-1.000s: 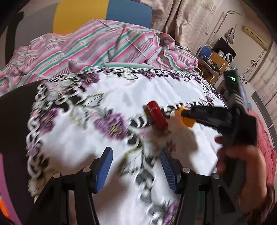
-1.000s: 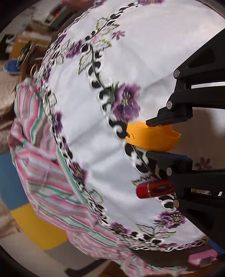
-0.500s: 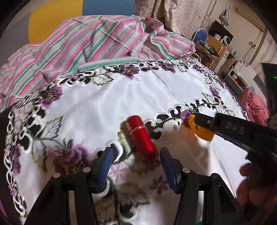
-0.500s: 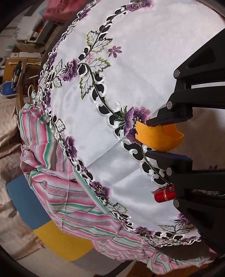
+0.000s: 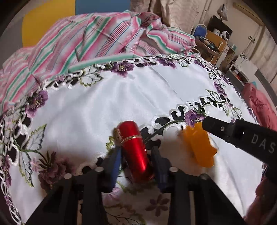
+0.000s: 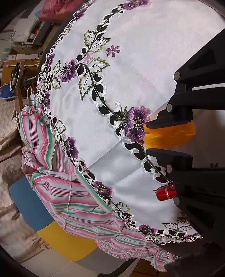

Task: Organize rigid objects
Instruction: 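Grasp the red cylinder with the left tool while the right holds the yellow block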

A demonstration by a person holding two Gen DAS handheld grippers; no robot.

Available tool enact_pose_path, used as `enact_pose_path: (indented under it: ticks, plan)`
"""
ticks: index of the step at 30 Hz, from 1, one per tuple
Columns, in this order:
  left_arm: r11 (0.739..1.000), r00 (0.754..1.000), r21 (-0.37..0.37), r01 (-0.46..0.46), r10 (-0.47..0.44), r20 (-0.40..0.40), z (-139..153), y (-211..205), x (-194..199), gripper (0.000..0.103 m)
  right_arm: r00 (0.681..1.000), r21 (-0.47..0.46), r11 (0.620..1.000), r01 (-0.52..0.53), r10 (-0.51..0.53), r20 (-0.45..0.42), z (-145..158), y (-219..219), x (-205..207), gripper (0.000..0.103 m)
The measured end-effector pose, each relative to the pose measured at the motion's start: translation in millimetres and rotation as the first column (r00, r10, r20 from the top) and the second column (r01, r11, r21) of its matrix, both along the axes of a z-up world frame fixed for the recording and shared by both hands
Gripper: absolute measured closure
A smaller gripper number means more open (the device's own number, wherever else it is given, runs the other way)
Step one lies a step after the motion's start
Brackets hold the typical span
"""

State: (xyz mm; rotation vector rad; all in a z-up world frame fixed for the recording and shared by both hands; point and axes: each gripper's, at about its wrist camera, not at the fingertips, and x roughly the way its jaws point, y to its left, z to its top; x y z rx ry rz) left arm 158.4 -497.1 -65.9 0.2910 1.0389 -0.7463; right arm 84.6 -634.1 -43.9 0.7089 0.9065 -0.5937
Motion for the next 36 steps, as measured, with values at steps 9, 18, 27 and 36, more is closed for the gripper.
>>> enact_pose_path:
  ticks: [9, 18, 27, 36]
  plan:
    - [0.998, 0.998, -0.007, 0.054, -0.054, 0.044, 0, 23, -11, 0.078, 1.0, 0.027, 0.999, -0.02, 0.02, 0.012, -6, 0, 3, 0.082]
    - [0.998, 1.0, -0.066, 0.001, -0.001, 0.01, 5, 57, -19, 0.078, 0.988, 0.009, 0.993, -0.115, 0.116, -0.099, -23, 16, 18, 0.062]
    - [0.991, 0.998, -0.118, -0.064, 0.061, -0.025, 16, 100, -33, 0.078, 0.972, -0.029, 0.978, -0.207, 0.202, -0.116, -24, 31, 26, 0.077]
    - [0.971, 0.993, -0.21, -0.114, 0.111, -0.025, 42, 157, -61, 0.078, 0.974, -0.029, 0.975, -0.219, 0.216, -0.072, -15, 40, 24, 0.077]
